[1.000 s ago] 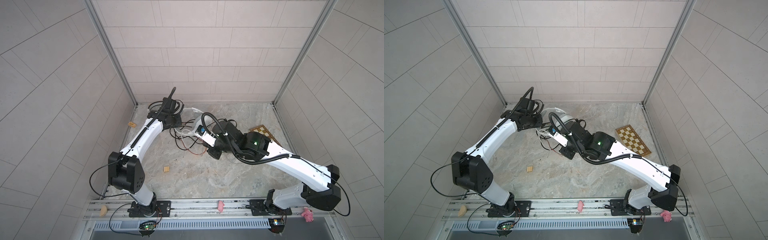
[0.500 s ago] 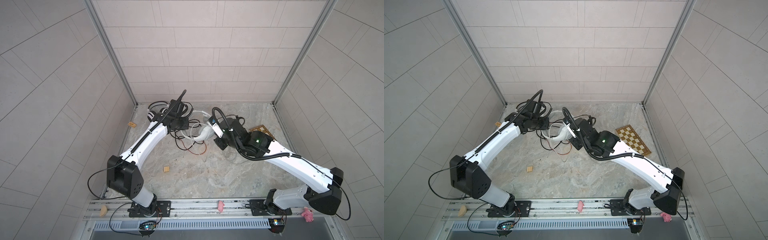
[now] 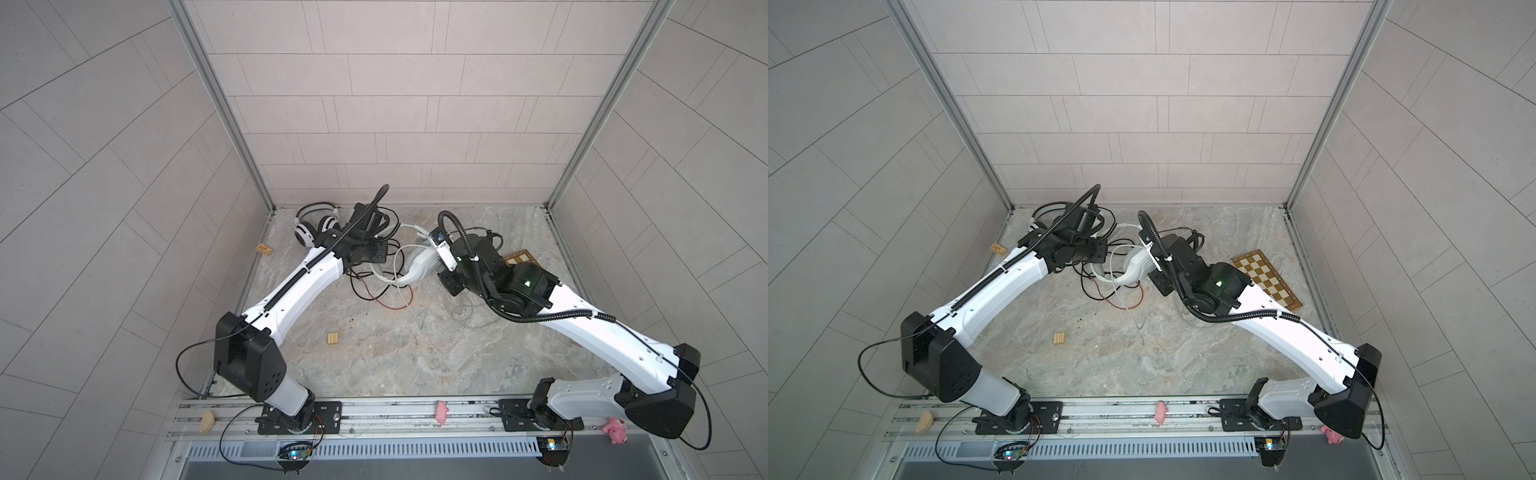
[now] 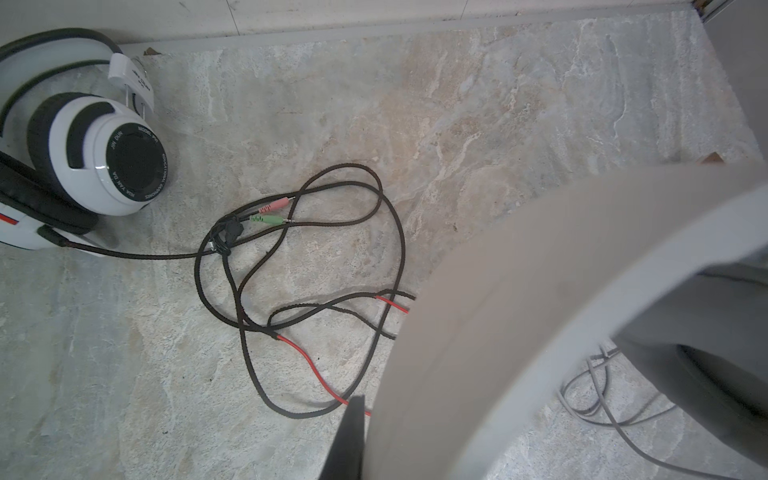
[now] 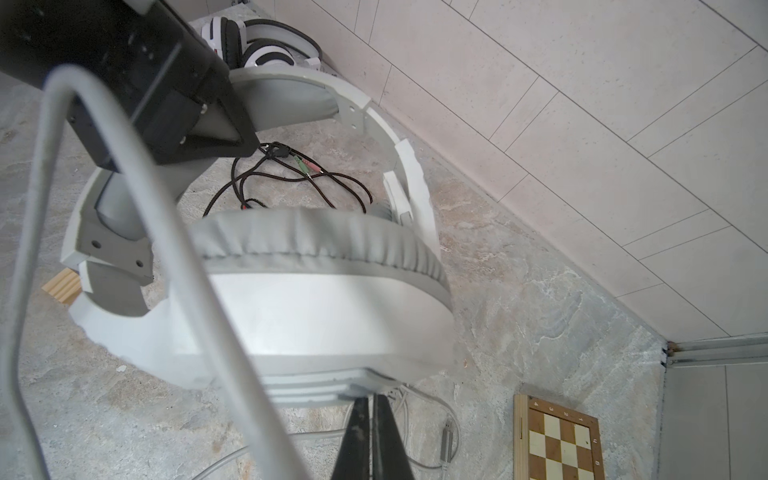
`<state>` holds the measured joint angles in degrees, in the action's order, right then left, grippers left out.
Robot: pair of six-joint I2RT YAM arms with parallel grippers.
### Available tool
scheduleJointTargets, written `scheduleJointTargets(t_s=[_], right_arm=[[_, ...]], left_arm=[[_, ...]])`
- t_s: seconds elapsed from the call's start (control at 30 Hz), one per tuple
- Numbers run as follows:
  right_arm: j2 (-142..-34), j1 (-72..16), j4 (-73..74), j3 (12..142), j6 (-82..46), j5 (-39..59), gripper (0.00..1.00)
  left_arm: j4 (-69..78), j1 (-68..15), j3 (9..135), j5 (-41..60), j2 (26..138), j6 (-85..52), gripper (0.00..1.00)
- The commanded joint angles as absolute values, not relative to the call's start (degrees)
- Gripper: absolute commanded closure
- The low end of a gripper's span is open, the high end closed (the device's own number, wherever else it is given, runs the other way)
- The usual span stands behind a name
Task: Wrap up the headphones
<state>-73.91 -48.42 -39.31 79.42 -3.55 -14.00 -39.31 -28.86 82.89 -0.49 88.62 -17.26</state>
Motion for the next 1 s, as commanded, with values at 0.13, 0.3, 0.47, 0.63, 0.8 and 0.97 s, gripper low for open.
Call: scheduleJointTargets(t_s=[0.13,0.3,0.47,0.63,0.8,0.97], right_arm=[[-73.5,-49.9,-39.8,82.8,-4.0,-12.1,1.0],[-71.2,-49.4,-39.2,80.9,-3.8,-17.9,1.0],[-71.0,-46.5,-39.2,79.6,-5.5,-21.0,1.0],[-72.7,-42.8,-37.3,77.0,-6.6,-20.3,1.0],[-73.8,-37.6,-34.1,73.4,-7.4,-15.5,1.0],[-75.1,-33.7,-32.3,70.9,-7.4,-12.0,1.0]], left_arm=[[-38.6,-30.1,83.1,-1.2,86.9,-15.1,1.0],[-39.6,-30.3,83.5,-2.4,86.7,-14.7,1.0],[-38.3,-30.9,83.1,1.2,86.2,-13.8,1.0],[-36.5,-32.4,82.8,7.7,86.4,-12.2,1.0],[-34.4,-32.5,82.2,13.5,86.3,-12.1,1.0],[-32.0,-32.4,81.1,17.0,84.5,-12.0,1.0]])
